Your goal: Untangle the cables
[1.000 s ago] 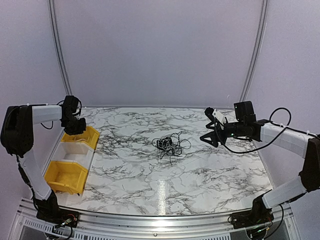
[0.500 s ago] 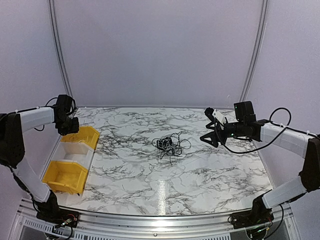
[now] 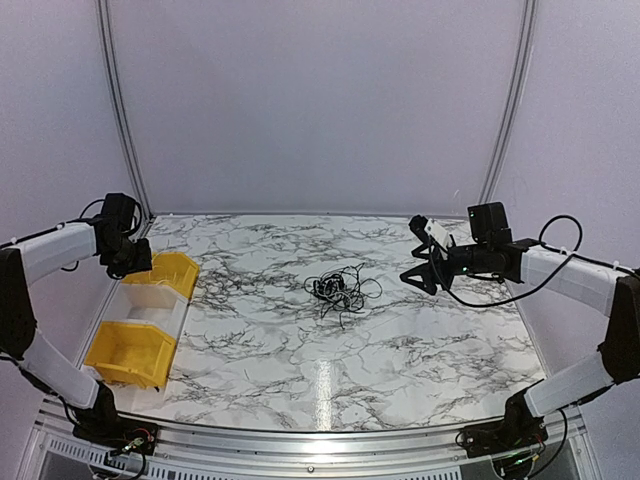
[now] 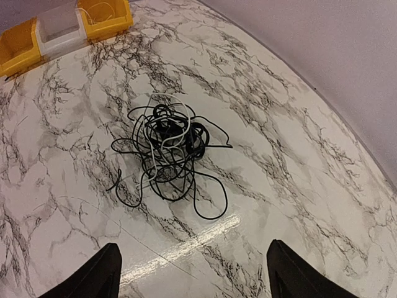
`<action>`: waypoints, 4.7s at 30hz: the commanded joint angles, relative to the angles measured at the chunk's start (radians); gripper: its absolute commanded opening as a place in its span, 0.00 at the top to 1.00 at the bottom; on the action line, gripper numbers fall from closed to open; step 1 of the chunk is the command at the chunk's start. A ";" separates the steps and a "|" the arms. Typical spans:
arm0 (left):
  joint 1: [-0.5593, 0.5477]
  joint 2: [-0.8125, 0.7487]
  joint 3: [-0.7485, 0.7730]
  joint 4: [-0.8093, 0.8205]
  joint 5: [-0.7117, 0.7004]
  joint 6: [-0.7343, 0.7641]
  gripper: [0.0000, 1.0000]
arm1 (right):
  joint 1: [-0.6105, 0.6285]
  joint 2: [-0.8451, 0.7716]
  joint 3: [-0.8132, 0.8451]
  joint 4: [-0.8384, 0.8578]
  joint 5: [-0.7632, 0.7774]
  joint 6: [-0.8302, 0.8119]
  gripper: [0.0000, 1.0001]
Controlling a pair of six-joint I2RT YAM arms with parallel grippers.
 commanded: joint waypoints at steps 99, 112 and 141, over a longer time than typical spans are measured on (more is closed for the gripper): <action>-0.765 0.339 0.138 0.690 0.211 -0.055 0.45 | 0.261 0.529 0.745 -0.363 -0.018 0.083 1.00; -0.824 0.364 0.175 0.811 0.276 0.017 0.58 | 0.295 0.370 0.663 -0.382 -0.028 0.076 1.00; -0.825 -0.170 0.350 0.430 0.094 -0.048 1.00 | 0.289 0.799 0.641 -0.117 0.078 0.081 0.38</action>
